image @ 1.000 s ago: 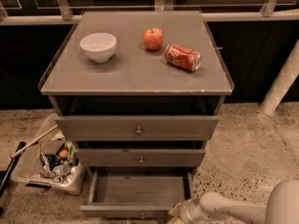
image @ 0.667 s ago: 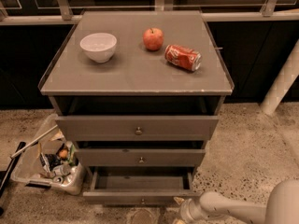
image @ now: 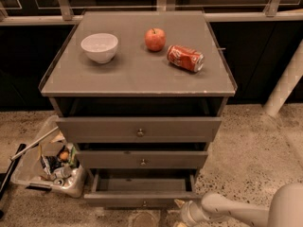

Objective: Close bottom drawer

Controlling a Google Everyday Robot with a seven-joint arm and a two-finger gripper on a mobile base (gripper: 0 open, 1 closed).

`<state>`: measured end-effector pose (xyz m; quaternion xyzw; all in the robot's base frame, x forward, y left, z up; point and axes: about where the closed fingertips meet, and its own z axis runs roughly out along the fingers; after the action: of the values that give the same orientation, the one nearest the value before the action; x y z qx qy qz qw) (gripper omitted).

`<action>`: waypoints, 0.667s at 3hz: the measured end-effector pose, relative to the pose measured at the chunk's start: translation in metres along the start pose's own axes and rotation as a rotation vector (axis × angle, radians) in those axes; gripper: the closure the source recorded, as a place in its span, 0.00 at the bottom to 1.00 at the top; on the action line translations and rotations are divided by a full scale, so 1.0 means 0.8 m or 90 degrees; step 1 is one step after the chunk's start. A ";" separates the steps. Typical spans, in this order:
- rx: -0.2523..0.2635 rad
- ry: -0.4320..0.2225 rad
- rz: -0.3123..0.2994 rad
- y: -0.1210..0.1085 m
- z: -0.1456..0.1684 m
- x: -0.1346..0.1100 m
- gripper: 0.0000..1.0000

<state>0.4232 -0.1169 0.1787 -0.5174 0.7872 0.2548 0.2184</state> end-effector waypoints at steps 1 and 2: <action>-0.044 -0.018 -0.020 0.004 0.019 -0.024 0.18; -0.043 -0.029 -0.037 -0.022 0.032 -0.047 0.40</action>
Offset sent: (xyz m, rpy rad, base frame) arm 0.0724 0.0498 0.0014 0.0736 -0.0471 0.0926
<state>0.4551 -0.0803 0.1786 -0.5411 0.7576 0.2864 0.2264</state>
